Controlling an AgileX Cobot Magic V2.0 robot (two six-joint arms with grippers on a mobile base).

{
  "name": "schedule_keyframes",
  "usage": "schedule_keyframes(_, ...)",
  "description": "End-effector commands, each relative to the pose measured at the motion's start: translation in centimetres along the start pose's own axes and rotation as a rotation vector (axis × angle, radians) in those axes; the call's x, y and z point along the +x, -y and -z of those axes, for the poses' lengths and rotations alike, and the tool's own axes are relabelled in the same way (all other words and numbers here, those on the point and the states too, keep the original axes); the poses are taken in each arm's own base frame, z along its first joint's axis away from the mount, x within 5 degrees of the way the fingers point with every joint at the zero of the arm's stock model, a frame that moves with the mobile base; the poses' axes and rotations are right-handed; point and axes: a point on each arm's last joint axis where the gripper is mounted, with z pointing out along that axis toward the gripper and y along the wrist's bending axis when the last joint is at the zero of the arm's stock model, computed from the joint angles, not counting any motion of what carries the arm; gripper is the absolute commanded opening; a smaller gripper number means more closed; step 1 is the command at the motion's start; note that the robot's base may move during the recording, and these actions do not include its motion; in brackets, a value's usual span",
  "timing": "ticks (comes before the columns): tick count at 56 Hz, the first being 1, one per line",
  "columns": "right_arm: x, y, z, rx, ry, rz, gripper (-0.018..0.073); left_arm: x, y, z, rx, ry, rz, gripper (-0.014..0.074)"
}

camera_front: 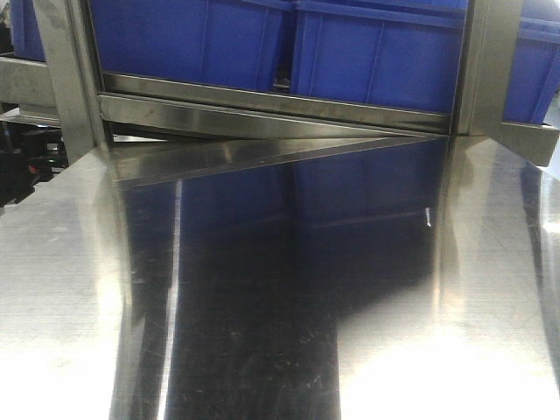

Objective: Pick and sort blue part to right shelf
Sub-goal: 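Drive the base to the bin rack holding both blue parts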

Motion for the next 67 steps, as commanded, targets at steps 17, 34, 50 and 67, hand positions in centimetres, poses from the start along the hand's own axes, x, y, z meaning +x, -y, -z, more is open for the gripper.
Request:
schedule_keyframes(17, -1.43, -0.02, 0.65, -0.010, 0.117, 0.015, 0.0258, -1.31, -0.13, 0.88, 0.010, 0.129, 0.010, 0.0335)
schedule_keyframes(34, -1.41, -0.01, 0.65, -0.009, 0.115, 0.015, 0.0258, -1.31, -0.11, 0.88, 0.013, 0.128, 0.013, 0.0335)
schedule_keyframes(50, -1.44, -0.01, 0.58, -0.007, 0.113, 0.018, 0.0258, -1.50, 0.00, 0.38, 0.016, 0.113, 0.009, 0.0335)
schedule_keyframes(67, -1.39, 0.02, 0.64, -0.006, 0.112, 0.017, 0.0258, -1.53, 0.05, 0.18, 0.018, 0.103, 0.009, 0.0335)
